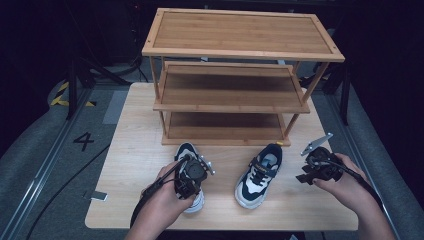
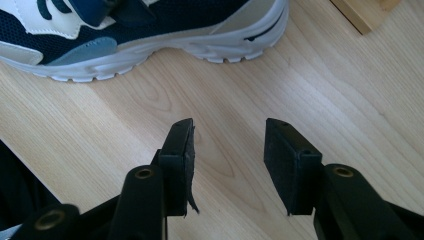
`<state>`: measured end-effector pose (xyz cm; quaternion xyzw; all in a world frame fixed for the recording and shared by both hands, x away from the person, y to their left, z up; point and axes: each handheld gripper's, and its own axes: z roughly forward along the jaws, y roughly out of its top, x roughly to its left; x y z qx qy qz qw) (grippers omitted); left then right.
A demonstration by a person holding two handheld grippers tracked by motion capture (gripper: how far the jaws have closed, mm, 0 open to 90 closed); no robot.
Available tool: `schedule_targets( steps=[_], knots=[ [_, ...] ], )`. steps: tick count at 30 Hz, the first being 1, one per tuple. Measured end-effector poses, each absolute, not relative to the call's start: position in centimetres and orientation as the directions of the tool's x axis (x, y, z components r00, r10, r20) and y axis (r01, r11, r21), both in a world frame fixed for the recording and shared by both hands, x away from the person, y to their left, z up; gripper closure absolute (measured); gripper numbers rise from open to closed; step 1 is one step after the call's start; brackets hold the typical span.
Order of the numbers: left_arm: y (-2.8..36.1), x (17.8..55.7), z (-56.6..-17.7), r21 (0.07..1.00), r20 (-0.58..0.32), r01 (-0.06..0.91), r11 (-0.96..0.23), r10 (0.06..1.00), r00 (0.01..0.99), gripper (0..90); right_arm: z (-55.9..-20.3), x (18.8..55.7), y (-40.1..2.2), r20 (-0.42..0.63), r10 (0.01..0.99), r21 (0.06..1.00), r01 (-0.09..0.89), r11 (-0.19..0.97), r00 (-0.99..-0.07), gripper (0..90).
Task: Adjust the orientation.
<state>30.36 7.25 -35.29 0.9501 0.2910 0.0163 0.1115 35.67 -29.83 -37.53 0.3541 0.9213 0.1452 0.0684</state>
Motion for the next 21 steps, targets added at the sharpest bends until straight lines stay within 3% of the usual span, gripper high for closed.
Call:
schedule_targets(
  steps=[2, 5, 7, 10, 13, 21],
  knots=[
    [7.3, 30.3, -35.3, 0.234, -0.06, 0.549, -0.803, 0.551, 0.832, 81.7, -37.5, 35.8, -29.6, -0.023, 0.667, 0.315, 0.628, 0.712, -0.745, 55.9],
    [7.4, 29.8, -34.4, 0.297, -0.073, 0.54, -0.788, 0.545, 0.835, 57.5, -37.4, 35.9, -29.3, -0.031, 0.649, 0.312, 0.609, 0.729, -0.76, 55.4],
    [7.6, 29.7, -34.0, 0.31, -0.042, 0.545, -0.779, 0.562, 0.826, 51.7, -37.4, 35.9, -29.3, -0.027, 0.647, 0.315, 0.608, 0.729, -0.762, 55.4],
    [8.5, 30.1, -33.7, 0.338, -0.037, 0.582, -0.739, 0.608, 0.793, 48.7, -37.4, 35.9, -29.4, -0.027, 0.65, 0.314, 0.61, 0.727, -0.76, 55.1],
    [9.3, 30.7, -34.4, 0.301, -0.052, 0.633, -0.713, 0.651, 0.758, 49.2, -37.5, 35.9, -29.6, -0.035, 0.653, 0.306, 0.614, 0.728, -0.757, 54.9],
    [9.3, 32.3, -37.3, 0.225, -0.143, 0.647, -0.729, 0.632, 0.762, 50.7, -37.6, 35.9, -30.0, -0.031, 0.663, 0.303, 0.626, 0.719, -0.748, 54.4]
  ],
)
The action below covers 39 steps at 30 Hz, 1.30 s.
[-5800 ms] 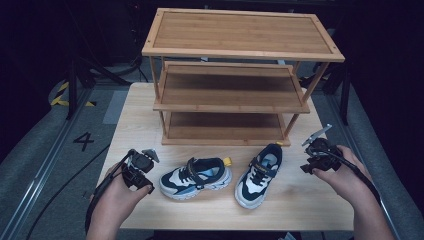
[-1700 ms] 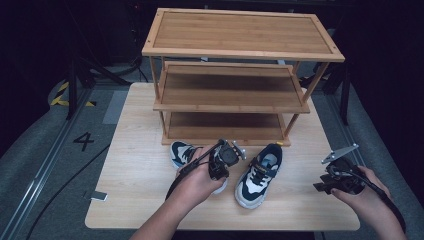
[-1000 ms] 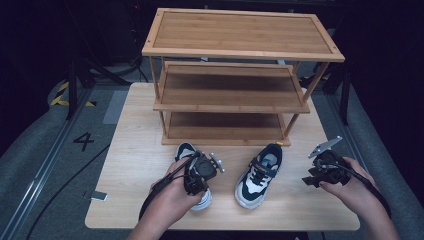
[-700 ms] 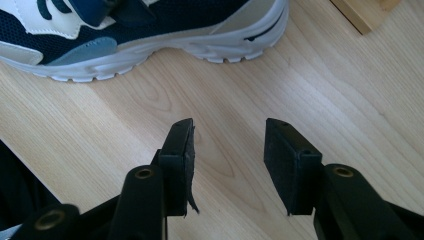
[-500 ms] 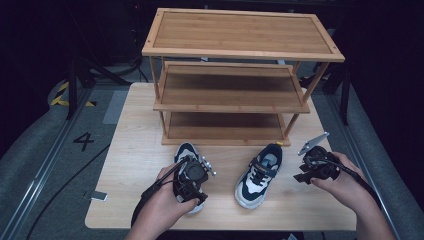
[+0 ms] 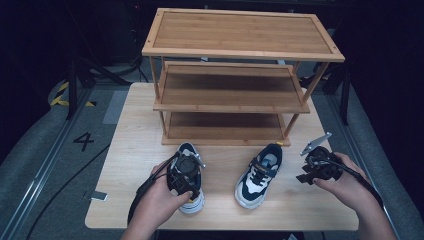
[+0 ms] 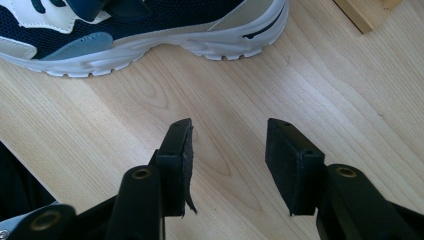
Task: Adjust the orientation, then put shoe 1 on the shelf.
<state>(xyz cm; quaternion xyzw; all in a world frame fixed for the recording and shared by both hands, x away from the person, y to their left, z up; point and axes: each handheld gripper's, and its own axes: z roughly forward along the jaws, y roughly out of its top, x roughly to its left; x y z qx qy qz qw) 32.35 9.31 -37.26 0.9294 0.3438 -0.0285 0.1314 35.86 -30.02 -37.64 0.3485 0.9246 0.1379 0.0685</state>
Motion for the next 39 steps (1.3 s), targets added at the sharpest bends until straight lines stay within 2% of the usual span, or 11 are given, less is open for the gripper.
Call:
schedule_targets(
  steps=[8, 9, 11, 13, 24, 39],
  knots=[
    [9.6, 33.1, -39.1, 0.224, -0.217, 0.647, -0.729, 0.61, 0.762, 55.9, -37.7, 35.8, -30.4, -0.023, 0.671, 0.302, 0.635, 0.711, -0.741, 54.1],
    [9.6, 33.1, -39.2, 0.228, -0.227, 0.64, -0.734, 0.599, 0.768, 58.1, -37.7, 35.8, -30.4, -0.024, 0.671, 0.302, 0.634, 0.712, -0.741, 54.1],
    [9.5, 32.9, -39.0, 0.242, -0.244, 0.628, -0.74, 0.58, 0.777, 68.5, -37.8, 35.8, -30.3, -0.024, 0.666, 0.302, 0.63, 0.716, -0.746, 54.0],
    [9.4, 32.7, -38.9, 0.237, -0.223, 0.621, -0.747, 0.58, 0.783, 71.8, -38.0, 35.9, -30.2, -0.025, 0.665, 0.294, 0.631, 0.718, -0.746, 54.0],
    [9.0, 32.5, -37.3, 0.242, -0.16, 0.591, -0.77, 0.569, 0.807, 71.9, -38.1, 35.8, -30.4, -0.02, 0.672, 0.294, 0.638, 0.712, -0.74, 54.0],
    [7.8, 31.7, -32.4, 0.287, -0.103, 0.529, -0.799, 0.523, 0.846, 72.0, -38.4, 34.8, -31.3, -0.009, 0.695, 0.287, 0.664, 0.691, -0.719, 54.8]
  ],
)
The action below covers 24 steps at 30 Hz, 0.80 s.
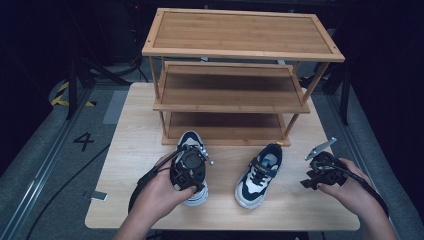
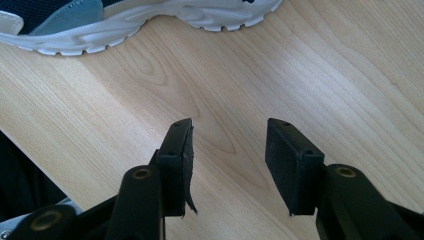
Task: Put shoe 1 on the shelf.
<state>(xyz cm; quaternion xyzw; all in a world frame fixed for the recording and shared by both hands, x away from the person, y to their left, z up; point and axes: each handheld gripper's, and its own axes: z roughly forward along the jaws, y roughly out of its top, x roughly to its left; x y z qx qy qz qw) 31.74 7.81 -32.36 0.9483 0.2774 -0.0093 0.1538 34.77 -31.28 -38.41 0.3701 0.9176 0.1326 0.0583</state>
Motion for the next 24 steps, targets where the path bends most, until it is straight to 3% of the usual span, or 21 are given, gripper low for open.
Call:
schedule_targets(
  steps=[15, 24],
  knots=[
    [6.4, 31.4, -28.0, 0.304, -0.057, 0.464, -0.832, 0.471, 0.88, 71.8, -38.5, 34.1, -32.2, -0.001, 0.709, 0.289, 0.678, 0.676, -0.706, 55.0],
    [6.5, 31.4, -24.9, 0.303, -0.083, 0.442, -0.844, 0.439, 0.895, 71.7, -38.8, 34.0, -32.2, 0.003, 0.709, 0.275, 0.682, 0.678, -0.706, 54.7]
  ],
)
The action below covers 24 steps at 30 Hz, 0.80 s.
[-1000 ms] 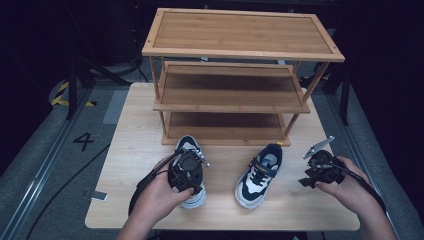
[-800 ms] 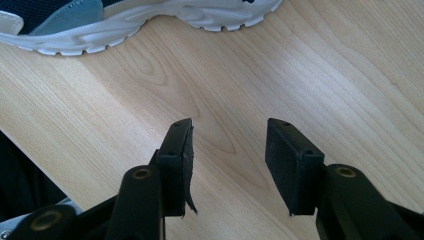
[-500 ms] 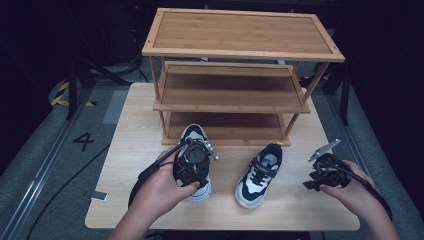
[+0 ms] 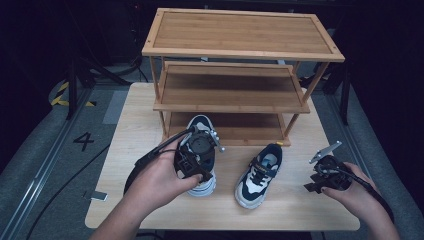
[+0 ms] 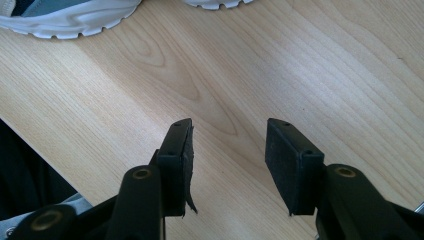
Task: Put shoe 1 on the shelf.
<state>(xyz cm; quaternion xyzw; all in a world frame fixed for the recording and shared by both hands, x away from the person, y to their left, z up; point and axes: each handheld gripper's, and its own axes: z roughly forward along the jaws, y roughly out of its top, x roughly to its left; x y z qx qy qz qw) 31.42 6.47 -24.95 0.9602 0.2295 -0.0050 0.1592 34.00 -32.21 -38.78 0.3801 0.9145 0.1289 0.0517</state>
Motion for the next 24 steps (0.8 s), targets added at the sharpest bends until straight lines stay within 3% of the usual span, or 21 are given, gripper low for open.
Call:
schedule_targets(
  steps=[24],
  knots=[
    [5.5, 32.7, -19.0, 0.343, -0.046, 0.388, -0.856, 0.397, 0.917, 71.7, -38.9, 33.7, -32.3, 0.009, 0.71, 0.267, 0.686, 0.677, -0.704, 54.7]
  ],
)
